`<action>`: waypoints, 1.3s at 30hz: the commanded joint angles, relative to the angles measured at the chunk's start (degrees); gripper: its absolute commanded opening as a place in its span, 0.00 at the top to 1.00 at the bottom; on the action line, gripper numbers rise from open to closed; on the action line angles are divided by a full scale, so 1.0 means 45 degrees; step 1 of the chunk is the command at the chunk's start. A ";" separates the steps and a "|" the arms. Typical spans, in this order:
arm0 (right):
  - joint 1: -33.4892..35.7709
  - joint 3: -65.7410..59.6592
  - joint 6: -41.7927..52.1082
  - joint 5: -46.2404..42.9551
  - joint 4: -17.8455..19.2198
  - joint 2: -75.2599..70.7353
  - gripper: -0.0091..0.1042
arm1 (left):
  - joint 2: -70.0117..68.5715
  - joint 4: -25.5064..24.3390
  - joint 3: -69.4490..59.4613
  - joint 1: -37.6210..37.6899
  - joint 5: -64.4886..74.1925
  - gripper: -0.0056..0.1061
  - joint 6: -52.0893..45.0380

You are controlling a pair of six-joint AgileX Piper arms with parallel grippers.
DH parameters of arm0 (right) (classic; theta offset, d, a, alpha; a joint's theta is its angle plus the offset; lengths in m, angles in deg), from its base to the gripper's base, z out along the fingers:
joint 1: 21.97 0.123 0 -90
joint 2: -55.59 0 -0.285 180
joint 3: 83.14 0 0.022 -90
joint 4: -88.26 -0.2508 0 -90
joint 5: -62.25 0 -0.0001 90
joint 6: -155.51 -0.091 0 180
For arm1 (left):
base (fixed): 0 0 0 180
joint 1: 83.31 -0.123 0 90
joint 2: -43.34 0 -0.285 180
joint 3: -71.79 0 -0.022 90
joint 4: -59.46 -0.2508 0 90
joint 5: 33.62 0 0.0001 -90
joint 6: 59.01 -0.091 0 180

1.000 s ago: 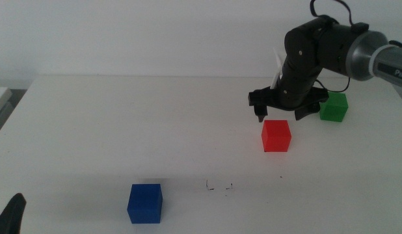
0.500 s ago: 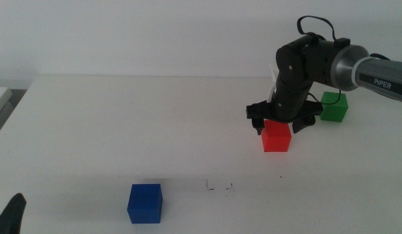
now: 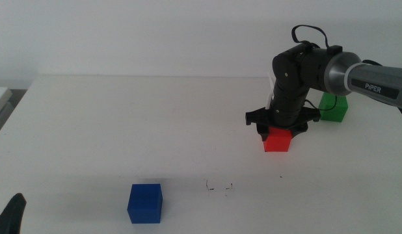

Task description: Stack red cubes first, then green, then blue cubes in a specific spot.

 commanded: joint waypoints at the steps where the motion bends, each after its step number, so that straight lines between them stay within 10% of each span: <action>1: 0.0042 0.0089 -0.0149 0.0021 0.0104 -0.0088 0.71 | -0.0050 0.0000 0.0006 -0.0020 -0.0165 0.11 0.0020; 39: 0.4798 0.0852 -0.4971 0.2375 0.0835 -0.1133 0.79 | -0.0050 0.0000 0.0006 -0.0020 -0.0165 0.11 0.0020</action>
